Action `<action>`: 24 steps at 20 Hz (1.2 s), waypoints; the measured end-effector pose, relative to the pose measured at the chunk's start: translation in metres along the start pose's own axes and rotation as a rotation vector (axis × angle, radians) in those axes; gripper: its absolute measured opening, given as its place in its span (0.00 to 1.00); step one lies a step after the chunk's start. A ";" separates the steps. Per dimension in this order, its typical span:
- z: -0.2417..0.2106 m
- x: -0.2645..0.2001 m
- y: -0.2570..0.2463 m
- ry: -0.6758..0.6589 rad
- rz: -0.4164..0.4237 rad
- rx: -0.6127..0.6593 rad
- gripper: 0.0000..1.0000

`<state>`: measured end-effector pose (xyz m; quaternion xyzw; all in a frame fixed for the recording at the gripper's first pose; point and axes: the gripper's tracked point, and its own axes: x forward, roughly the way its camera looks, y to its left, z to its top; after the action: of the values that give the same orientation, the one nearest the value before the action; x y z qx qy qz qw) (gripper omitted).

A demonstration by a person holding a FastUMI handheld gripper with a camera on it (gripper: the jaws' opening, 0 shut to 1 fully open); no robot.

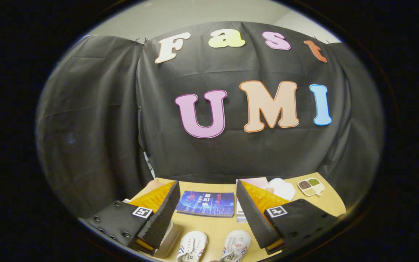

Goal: Open the storage box then place both shoes into the box .Put the left shoe in first, then the right shoe, with the right side of both shoes facing outward in a uniform manner.

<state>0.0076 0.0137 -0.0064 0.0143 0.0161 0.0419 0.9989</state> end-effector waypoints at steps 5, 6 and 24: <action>-0.001 0.003 0.004 0.005 0.029 0.013 0.97; -0.004 0.003 0.007 0.013 0.042 0.020 0.96; -0.180 0.010 0.094 0.528 0.394 0.714 0.99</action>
<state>0.0038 0.1131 -0.1835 0.3476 0.2792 0.2242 0.8666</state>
